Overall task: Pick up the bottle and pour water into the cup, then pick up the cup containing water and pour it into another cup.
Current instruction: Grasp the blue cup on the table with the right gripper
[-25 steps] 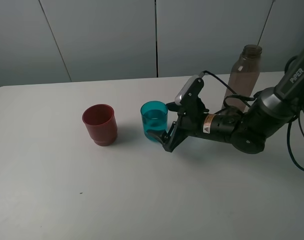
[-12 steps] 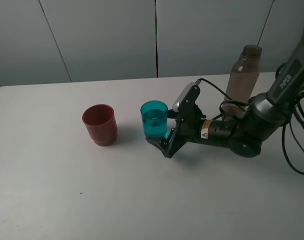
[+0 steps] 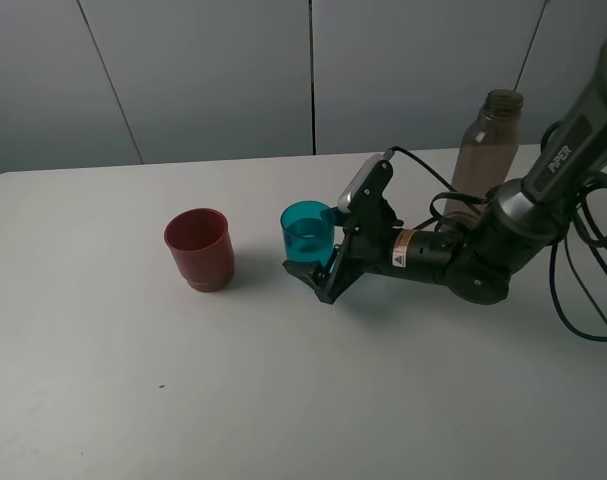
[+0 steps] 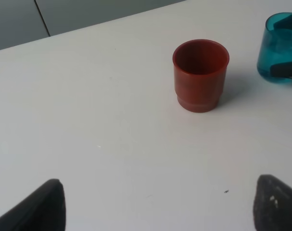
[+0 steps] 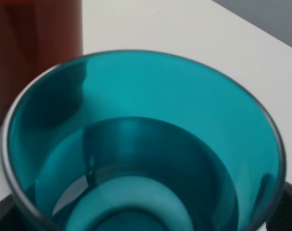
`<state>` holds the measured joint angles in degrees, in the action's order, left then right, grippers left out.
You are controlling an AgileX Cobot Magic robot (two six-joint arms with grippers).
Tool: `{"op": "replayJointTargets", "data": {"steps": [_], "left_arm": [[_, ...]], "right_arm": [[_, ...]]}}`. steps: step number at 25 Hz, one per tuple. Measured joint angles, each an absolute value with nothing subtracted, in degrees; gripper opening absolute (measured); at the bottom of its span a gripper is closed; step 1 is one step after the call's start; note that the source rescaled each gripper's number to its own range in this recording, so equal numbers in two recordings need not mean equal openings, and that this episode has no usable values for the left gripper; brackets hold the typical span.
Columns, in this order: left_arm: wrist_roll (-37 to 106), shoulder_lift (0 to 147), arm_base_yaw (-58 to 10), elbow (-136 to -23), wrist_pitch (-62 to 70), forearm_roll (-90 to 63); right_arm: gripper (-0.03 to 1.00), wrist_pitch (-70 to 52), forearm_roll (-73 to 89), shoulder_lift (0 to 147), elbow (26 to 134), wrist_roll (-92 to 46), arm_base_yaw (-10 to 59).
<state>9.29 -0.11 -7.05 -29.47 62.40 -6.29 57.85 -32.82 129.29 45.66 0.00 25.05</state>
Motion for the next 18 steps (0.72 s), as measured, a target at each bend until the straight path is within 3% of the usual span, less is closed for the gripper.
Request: {"op": "replayJointTargets", "data": {"steps": [18], "left_arm": [[9.3,-0.1,-7.0,-29.5,62.4,-6.3]], "right_arm": [[1.0,60.7,-32.7,133.2,48.0,2.5,26.7]]}}
